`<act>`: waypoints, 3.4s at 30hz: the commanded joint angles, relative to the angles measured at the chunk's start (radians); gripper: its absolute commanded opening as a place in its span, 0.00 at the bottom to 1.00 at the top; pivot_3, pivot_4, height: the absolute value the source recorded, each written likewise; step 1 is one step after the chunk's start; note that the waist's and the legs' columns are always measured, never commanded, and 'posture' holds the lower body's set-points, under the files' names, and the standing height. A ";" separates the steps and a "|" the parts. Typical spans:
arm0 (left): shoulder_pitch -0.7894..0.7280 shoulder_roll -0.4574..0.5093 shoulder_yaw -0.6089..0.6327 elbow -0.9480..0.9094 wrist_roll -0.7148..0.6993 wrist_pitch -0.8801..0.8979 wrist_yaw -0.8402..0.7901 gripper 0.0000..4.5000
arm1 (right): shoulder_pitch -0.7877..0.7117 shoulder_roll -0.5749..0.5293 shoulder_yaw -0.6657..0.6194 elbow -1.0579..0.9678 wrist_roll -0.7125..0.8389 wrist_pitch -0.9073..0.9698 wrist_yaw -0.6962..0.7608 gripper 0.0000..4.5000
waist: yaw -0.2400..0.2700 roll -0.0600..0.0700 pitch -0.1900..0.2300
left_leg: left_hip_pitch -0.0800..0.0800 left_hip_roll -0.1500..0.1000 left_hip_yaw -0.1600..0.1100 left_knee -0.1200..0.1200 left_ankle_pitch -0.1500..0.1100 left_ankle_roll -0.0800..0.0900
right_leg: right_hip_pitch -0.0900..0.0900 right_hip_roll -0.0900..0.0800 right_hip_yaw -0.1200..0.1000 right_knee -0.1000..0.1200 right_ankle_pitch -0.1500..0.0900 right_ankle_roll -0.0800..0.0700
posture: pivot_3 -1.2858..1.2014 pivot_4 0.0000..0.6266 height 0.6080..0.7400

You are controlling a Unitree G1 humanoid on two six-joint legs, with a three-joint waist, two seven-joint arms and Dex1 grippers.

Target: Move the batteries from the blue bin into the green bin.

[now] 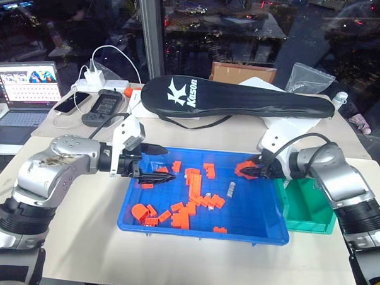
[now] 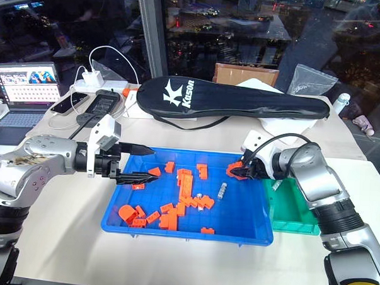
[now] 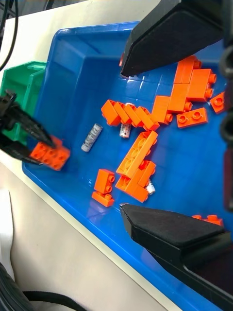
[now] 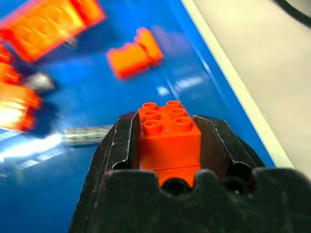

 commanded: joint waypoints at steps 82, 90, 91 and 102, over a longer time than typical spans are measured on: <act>-0.116 -0.100 -0.085 0.096 0.079 -0.071 -0.101 1.00 | 0.070 -0.271 -0.204 -0.513 0.243 0.276 0.182 1.00 | -0.001 0.007 -0.001 | 0.000 0.000 0.000 0.002 0.000 0.001 | 0.003 0.000 -0.001 0.000 -0.001 0.001 | 0.52 0.24 1.00; -0.101 -0.083 -0.086 0.080 0.082 -0.065 -0.105 1.00 | 0.127 -0.018 -0.016 -0.534 0.150 0.274 -0.038 1.00 | 0.004 0.005 -0.001 | -0.003 -0.001 -0.001 0.005 0.000 0.001 | 0.001 0.000 -0.001 0.001 -0.001 0.001 | 0.52 0.24 1.00; -0.095 -0.080 -0.083 0.074 0.080 -0.063 -0.102 1.00 | 0.123 0.013 -0.008 -0.518 0.139 0.275 -0.071 1.00 | 0.004 0.005 -0.001 | -0.003 -0.001 -0.001 0.005 0.000 0.001 | 0.001 0.000 -0.001 0.002 -0.001 0.001 | 0.52 0.24 1.00; -0.090 -0.077 -0.074 0.048 0.075 -0.048 -0.074 1.00 | 0.170 0.125 0.090 -0.545 0.134 0.333 -0.139 1.00 | 0.003 0.005 -0.002 | -0.002 0.000 -0.001 0.005 0.000 0.001 | 0.002 0.000 -0.002 0.002 -0.001 0.001 | 0.52 0.24 1.00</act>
